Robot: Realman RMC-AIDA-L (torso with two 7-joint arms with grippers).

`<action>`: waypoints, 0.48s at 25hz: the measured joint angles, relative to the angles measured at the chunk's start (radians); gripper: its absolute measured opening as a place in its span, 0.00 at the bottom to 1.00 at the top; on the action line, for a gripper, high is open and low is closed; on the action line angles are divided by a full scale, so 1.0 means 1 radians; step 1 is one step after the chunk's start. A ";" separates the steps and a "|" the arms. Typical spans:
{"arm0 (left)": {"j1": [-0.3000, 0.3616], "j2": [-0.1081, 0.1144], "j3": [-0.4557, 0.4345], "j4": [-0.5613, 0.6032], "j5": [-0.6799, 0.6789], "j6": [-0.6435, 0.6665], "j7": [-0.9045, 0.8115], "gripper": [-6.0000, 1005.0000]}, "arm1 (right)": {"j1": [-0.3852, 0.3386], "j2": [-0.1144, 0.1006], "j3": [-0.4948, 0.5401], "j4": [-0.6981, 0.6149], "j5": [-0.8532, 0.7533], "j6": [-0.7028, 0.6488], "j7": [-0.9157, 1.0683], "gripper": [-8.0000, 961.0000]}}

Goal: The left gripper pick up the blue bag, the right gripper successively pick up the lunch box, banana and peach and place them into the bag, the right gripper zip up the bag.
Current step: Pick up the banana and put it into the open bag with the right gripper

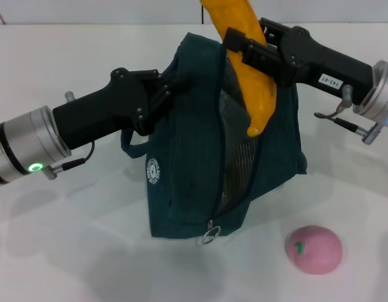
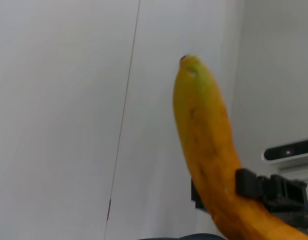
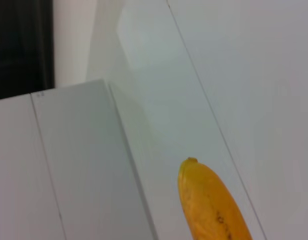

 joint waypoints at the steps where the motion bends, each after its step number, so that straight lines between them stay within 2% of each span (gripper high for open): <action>1: 0.000 0.000 0.000 0.000 0.000 0.000 0.000 0.05 | -0.002 0.000 -0.001 0.003 0.000 0.009 -0.003 0.49; 12: 0.000 -0.001 0.000 0.008 0.003 -0.012 0.000 0.05 | 0.017 0.000 0.003 0.030 0.007 0.052 -0.061 0.50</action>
